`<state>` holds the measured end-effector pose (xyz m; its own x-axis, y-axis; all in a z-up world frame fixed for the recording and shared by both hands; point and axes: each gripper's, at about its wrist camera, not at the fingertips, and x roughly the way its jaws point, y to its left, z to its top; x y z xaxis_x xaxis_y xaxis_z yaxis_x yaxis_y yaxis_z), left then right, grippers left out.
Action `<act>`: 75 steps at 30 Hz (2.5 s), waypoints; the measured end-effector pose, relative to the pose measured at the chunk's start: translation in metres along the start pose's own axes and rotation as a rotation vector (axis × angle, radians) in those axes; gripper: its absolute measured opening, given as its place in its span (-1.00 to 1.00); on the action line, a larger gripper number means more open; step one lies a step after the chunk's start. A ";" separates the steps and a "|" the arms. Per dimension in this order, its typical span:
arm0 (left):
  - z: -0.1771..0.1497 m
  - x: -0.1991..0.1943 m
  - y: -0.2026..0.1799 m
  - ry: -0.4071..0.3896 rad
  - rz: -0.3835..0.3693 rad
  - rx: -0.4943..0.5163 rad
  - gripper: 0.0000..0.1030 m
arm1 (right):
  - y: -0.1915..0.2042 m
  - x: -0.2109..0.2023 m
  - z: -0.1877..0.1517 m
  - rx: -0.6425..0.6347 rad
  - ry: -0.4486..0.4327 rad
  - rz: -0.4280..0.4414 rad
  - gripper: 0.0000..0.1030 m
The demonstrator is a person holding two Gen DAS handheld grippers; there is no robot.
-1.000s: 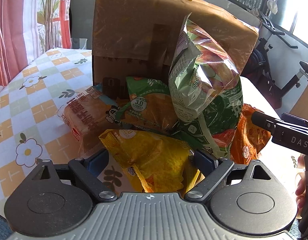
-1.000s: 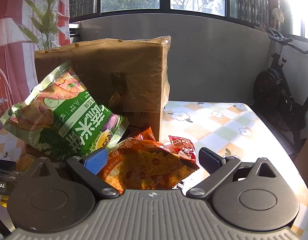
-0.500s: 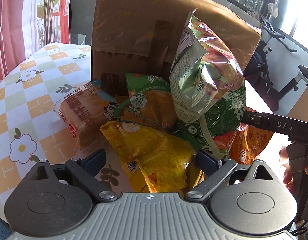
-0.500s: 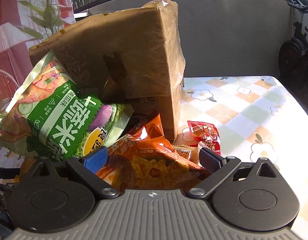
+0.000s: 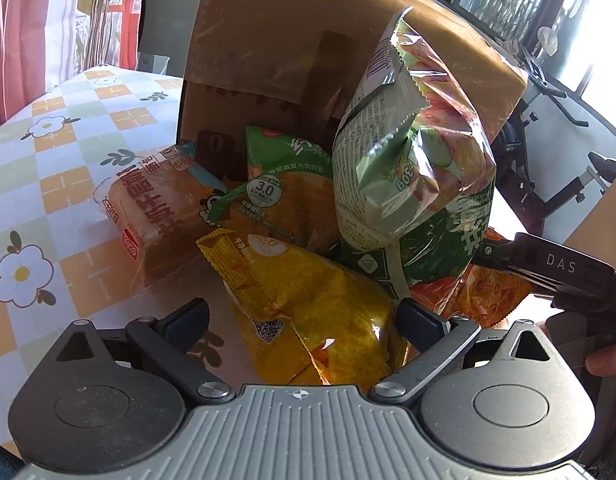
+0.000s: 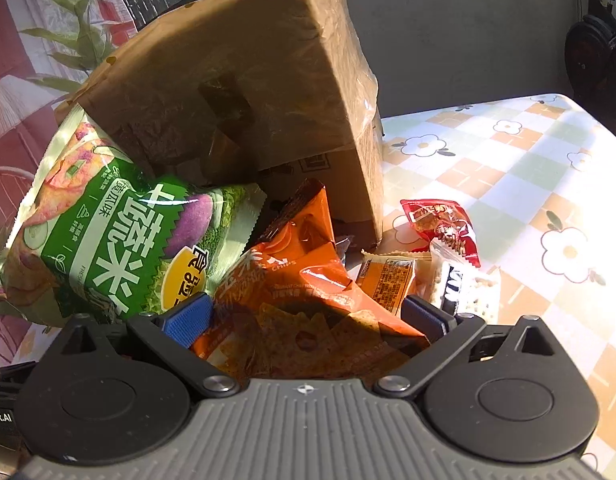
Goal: Organize snacks
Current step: 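Lower left gripper onto the yellow chip bag and close while right gripper closes on the orange chip bag, then lift the yellow bag with the left gripper while right gripper lifts the orange bag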
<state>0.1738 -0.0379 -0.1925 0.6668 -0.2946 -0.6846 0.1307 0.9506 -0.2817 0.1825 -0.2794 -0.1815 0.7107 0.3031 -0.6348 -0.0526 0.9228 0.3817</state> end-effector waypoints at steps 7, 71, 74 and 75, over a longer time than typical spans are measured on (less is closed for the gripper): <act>0.000 -0.006 -0.001 -0.001 -0.055 0.022 0.68 | 0.018 -0.017 -0.014 -0.028 -0.035 0.004 0.48; -0.004 -0.025 0.039 -0.016 0.088 -0.025 0.71 | 0.018 -0.020 -0.043 -0.076 -0.137 -0.019 0.78; -0.005 -0.023 0.040 -0.013 0.076 -0.033 0.71 | 0.018 -0.019 -0.042 -0.082 -0.128 -0.034 0.89; -0.005 -0.022 0.040 -0.012 0.073 -0.036 0.71 | 0.018 -0.019 -0.041 -0.085 -0.125 -0.038 0.92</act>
<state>0.1605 0.0065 -0.1922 0.6822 -0.2233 -0.6962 0.0553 0.9653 -0.2553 0.1393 -0.2583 -0.1904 0.7950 0.2403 -0.5570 -0.0792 0.9515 0.2974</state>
